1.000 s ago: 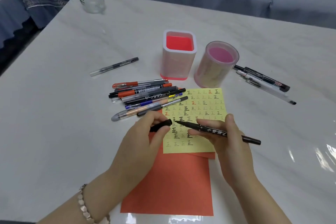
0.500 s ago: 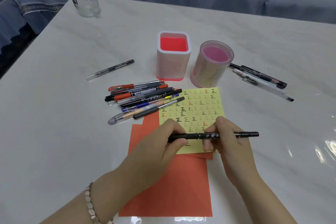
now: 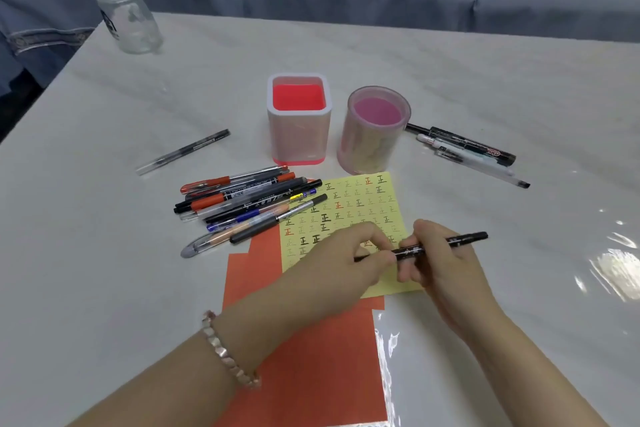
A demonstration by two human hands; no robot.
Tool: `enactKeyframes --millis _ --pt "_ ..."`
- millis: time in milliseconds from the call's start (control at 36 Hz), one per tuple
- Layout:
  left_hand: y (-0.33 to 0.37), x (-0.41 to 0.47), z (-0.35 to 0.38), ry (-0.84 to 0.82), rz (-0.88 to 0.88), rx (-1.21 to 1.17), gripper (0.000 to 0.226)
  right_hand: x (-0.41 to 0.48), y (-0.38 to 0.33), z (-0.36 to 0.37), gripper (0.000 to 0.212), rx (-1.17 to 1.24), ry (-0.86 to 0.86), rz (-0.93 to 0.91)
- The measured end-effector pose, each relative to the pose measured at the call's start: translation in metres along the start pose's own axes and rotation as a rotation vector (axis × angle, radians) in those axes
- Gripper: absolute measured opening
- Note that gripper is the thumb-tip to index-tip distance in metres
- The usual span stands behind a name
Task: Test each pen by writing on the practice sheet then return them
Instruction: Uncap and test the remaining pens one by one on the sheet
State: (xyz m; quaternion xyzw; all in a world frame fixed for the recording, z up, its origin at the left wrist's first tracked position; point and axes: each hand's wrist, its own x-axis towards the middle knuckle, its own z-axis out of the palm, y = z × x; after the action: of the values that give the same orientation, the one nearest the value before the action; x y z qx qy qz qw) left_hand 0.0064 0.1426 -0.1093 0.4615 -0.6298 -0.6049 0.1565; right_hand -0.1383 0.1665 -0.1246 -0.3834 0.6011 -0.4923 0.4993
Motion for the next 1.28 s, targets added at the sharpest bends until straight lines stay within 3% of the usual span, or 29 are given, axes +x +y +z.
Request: enactKeyframes --millis 83,139,222,306,389,472,528,639,861,1028,1083,1195,1278 --pt "0.003 0.01 0.008 0.075 0.177 0.686 0.016 0.01 0.011 -0.007 0.051 0.051 0.045 0.121" --pt "0.001 0.019 0.012 0.154 0.257 0.864 0.018 0.017 0.013 -0.01 0.055 -0.008 0.054 0.151" --pt "-0.002 0.025 0.011 0.332 0.263 0.76 0.01 0.037 0.007 -0.021 0.046 -0.286 0.074 0.045" --pt "-0.008 0.025 0.001 0.469 0.21 0.645 0.009 0.073 -0.001 -0.049 0.024 -0.552 0.258 -0.144" --pt "-0.016 0.02 -0.01 0.567 0.187 0.627 0.008 0.109 -0.007 -0.078 0.031 -1.008 0.384 -0.256" --pt "-0.023 0.015 -0.019 0.617 0.159 0.643 0.006 0.132 0.0 -0.092 0.039 -1.322 0.39 -0.1" --pt "-0.027 0.011 -0.023 0.634 0.147 0.638 0.005 0.137 0.005 -0.094 0.035 -1.4 0.38 -0.035" --pt "-0.035 0.005 -0.031 0.674 0.143 0.634 0.006 0.14 0.013 -0.098 0.026 -1.451 0.405 -0.073" --pt "-0.063 -0.002 -0.064 0.803 0.085 0.936 0.011 0.126 0.003 -0.103 0.024 -1.415 0.275 0.0" --pt "-0.084 -0.005 -0.074 0.852 0.059 1.011 0.013 0.092 -0.005 -0.08 0.008 -1.198 0.225 -0.32" --pt "-0.084 -0.006 -0.072 0.853 0.065 0.992 0.024 0.075 -0.008 -0.064 0.004 -1.035 0.142 -0.364" --pt "-0.067 -0.009 -0.059 0.788 0.192 0.751 0.041 0.035 -0.015 -0.026 0.015 -0.549 -0.112 -0.239" --pt "-0.035 -0.013 -0.043 0.591 0.208 0.186 0.035 0.014 -0.015 -0.004 0.013 -0.266 -0.353 -0.124"
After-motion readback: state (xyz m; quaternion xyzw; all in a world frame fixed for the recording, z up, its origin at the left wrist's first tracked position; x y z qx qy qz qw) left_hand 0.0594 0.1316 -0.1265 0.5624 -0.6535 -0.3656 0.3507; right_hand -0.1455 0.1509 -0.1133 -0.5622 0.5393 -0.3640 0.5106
